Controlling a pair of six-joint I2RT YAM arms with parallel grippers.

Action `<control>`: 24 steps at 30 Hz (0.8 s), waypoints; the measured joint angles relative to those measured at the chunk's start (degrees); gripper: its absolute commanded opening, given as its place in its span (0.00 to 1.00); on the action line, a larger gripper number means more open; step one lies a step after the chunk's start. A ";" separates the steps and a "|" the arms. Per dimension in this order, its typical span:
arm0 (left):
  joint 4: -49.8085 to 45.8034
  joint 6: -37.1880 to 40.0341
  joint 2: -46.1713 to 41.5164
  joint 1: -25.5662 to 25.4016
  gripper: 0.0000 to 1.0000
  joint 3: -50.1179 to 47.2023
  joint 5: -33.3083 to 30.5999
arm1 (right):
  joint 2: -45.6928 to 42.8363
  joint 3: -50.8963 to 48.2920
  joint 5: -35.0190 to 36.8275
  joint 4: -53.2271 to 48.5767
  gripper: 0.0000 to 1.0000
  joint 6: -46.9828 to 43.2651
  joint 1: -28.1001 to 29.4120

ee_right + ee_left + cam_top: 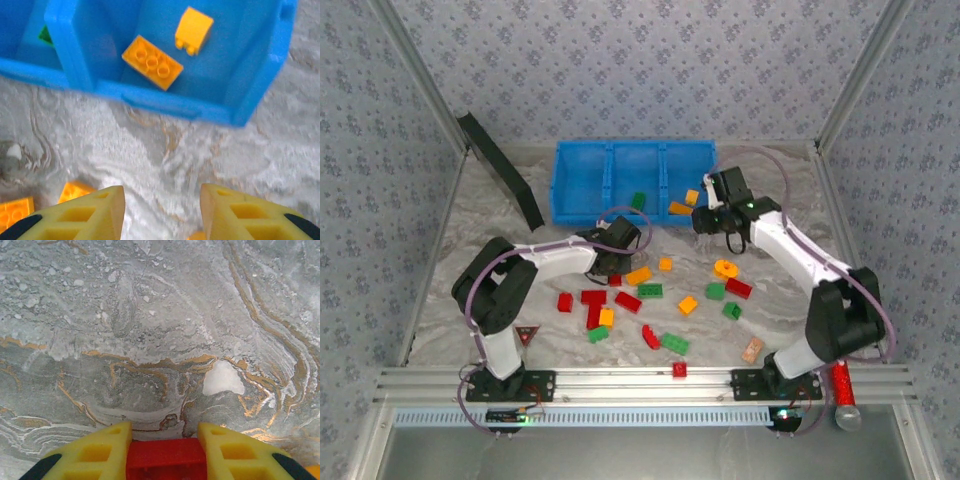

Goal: Sort the legos into containers by color
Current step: Pick up the lego from the center of the table, then move the container to the top-center of the table.

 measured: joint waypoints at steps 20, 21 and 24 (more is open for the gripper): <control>-3.65 16.22 -5.75 9.68 0.18 18.16 -7.37 | -15.06 -20.87 -3.15 -2.99 0.75 8.50 -6.69; -3.54 17.00 -5.60 10.91 0.18 18.97 -7.54 | -14.73 -20.87 -3.32 -2.67 0.77 8.72 -6.82; -2.71 18.95 -3.72 14.47 0.18 22.03 -7.72 | -13.16 -20.87 -3.98 -1.84 0.80 9.11 -7.04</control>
